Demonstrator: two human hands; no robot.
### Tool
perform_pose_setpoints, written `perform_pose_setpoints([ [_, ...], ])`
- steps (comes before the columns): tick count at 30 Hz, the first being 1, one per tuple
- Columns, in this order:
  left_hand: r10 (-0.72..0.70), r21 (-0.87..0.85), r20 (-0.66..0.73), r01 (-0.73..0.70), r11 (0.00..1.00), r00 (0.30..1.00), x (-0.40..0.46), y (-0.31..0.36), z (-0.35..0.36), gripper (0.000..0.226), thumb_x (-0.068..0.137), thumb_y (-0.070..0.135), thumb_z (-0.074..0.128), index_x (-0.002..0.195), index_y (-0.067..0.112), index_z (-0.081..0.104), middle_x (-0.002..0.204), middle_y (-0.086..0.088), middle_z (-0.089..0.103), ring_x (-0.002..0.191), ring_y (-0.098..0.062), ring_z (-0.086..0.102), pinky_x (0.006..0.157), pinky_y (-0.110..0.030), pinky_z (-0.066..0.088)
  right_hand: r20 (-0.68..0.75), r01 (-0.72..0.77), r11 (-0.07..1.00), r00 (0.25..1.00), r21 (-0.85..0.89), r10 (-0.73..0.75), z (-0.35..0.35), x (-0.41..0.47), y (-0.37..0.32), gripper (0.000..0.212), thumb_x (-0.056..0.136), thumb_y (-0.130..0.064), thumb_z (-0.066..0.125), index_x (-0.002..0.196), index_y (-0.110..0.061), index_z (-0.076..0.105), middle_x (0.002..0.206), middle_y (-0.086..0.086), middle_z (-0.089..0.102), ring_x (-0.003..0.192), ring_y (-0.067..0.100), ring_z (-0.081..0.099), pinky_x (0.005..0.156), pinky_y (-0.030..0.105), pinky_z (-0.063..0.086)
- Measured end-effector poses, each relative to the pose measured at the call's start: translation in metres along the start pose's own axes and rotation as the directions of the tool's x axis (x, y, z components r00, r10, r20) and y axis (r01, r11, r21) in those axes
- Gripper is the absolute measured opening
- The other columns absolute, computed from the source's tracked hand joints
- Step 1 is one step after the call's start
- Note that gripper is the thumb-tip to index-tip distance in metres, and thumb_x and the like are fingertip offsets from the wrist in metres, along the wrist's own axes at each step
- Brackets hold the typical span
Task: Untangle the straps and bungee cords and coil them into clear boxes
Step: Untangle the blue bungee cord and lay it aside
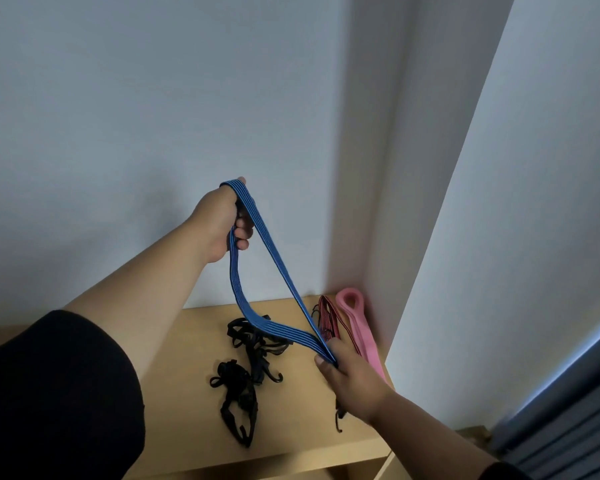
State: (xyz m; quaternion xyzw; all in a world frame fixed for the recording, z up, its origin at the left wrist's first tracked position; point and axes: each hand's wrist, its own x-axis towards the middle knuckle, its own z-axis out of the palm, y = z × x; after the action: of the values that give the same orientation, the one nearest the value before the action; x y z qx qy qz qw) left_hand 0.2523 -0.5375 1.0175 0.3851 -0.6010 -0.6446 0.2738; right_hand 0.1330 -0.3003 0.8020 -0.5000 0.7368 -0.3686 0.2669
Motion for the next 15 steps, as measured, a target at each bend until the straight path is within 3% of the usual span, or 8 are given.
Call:
perform_pose_setpoints([
  [4,0.041,0.068,-0.023,-0.039,0.997,0.999,0.0,0.01,0.003,0.048,0.1,0.05,0.041,0.06,0.022,0.037,0.051,0.002,0.033,0.047,-0.015,0.019,0.049,-0.027,0.013,0.044,-0.024,0.999,0.999,-0.049,0.026,-0.003,0.004,0.001,0.016,0.097,-0.053,0.052,0.094,-0.038,0.052,0.084,-0.006,0.056,0.073,0.008,0.057,0.067,0.026,0.054],
  [8,0.097,-0.092,-0.117,-0.108,0.99,0.988,0.003,0.026,-0.002,0.043,0.095,0.046,0.044,0.058,0.023,0.044,0.055,0.001,0.033,0.044,-0.016,0.022,0.047,-0.025,0.015,0.03,-0.046,0.993,0.998,-0.105,0.049,-0.001,0.005,0.004,0.026,0.098,-0.051,0.054,0.087,-0.027,0.056,0.077,-0.003,0.056,0.065,0.007,0.055,0.061,0.023,0.05],
  [12,0.136,-0.001,-0.115,-0.137,0.991,0.984,0.006,0.028,-0.002,0.049,0.088,0.047,0.053,0.045,0.026,0.038,0.049,0.003,0.032,0.043,-0.016,0.021,0.046,-0.024,0.016,0.032,-0.094,0.995,0.995,-0.016,0.094,-0.003,0.005,0.005,0.025,0.102,-0.041,0.051,0.083,-0.026,0.056,0.072,-0.005,0.055,0.06,0.001,0.053,0.061,0.021,0.052],
  [15,0.237,0.187,-0.069,-0.22,0.957,0.969,0.009,0.023,-0.006,0.03,0.077,0.037,0.06,0.055,0.026,0.041,0.055,0.005,0.029,0.045,-0.015,0.019,0.044,-0.022,0.015,0.057,-0.109,0.994,0.992,-0.007,0.109,-0.005,0.004,0.006,0.021,0.102,-0.042,0.052,0.09,-0.027,0.058,0.078,-0.005,0.061,0.068,0.001,0.059,0.071,0.025,0.055],
])
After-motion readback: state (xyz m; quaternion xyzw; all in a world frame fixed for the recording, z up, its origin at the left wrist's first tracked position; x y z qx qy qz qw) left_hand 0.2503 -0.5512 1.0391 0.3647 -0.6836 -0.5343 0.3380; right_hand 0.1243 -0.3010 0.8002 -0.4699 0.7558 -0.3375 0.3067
